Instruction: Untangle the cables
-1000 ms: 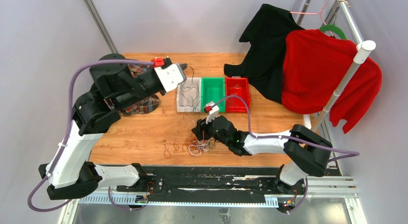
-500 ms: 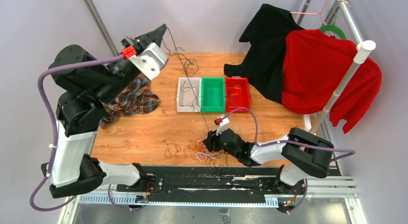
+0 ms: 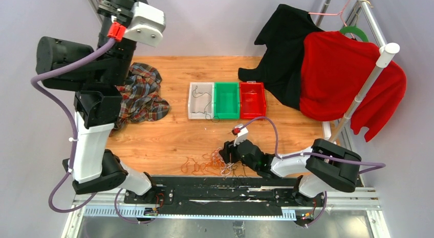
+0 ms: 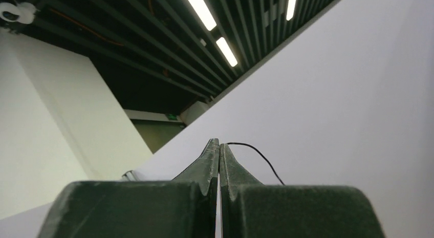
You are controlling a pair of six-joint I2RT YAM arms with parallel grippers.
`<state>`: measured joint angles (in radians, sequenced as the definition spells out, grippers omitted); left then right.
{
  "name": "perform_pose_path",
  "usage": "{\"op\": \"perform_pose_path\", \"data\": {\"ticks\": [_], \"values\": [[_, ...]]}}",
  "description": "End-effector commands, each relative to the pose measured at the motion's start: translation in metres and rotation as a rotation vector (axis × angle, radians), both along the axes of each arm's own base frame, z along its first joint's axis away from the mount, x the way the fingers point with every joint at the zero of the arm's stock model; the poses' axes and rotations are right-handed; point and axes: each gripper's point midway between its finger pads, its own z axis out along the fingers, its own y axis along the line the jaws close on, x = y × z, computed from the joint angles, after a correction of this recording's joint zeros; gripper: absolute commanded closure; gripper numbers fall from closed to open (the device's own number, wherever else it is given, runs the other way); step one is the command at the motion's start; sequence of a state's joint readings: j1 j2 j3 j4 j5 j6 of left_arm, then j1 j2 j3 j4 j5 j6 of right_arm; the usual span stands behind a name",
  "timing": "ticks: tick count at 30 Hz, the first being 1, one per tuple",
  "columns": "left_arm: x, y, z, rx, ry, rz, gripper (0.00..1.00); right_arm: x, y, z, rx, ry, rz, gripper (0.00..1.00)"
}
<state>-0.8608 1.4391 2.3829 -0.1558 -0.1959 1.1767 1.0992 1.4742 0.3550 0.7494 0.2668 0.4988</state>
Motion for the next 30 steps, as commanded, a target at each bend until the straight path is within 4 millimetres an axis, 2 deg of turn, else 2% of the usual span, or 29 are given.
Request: {"op": "perform_pose_path", "data": {"ticks": [1,2,6,10,12,14,17,21,24,28,30], "values": [[-0.022,0.025,0.026,-0.051,-0.098,0.044,0.99,-0.005,-0.009,-0.002,-0.014,-0.007,-0.02,0.45],[-0.019,0.019,0.018,-0.027,-0.068,0.018,0.99,-0.004,-0.009,0.002,-0.008,-0.014,-0.02,0.45],[-0.009,-0.007,-0.029,0.099,0.058,-0.068,1.0,0.005,-0.008,0.039,-0.004,-0.073,-0.037,0.4],[-0.003,-0.018,-0.081,0.186,0.212,-0.118,1.0,0.012,-0.007,0.104,0.035,-0.175,-0.028,0.33],[-0.002,-0.026,-0.11,0.242,0.285,-0.151,0.99,0.014,-0.006,0.144,0.074,-0.24,-0.015,0.3],[0.001,-0.037,-0.145,0.314,0.363,-0.183,1.0,0.014,-0.007,0.177,0.104,-0.295,-0.001,0.29],[-0.002,-0.05,-0.178,0.384,0.432,-0.243,1.0,0.013,-0.006,0.22,0.15,-0.372,0.02,0.29],[-0.004,-0.063,-0.204,0.423,0.5,-0.31,0.99,0.016,-0.003,0.262,0.195,-0.451,0.027,0.28],[-0.002,-0.07,-0.214,0.439,0.521,-0.326,1.0,0.021,0.003,0.28,0.195,-0.486,0.025,0.28],[0.013,-0.074,-0.23,0.442,0.554,-0.277,1.0,0.034,0.011,0.276,0.162,-0.48,0.02,0.28],[0.025,-0.075,-0.239,0.446,0.562,-0.226,1.0,0.042,0.015,0.267,0.147,-0.453,0.017,0.28]]}}
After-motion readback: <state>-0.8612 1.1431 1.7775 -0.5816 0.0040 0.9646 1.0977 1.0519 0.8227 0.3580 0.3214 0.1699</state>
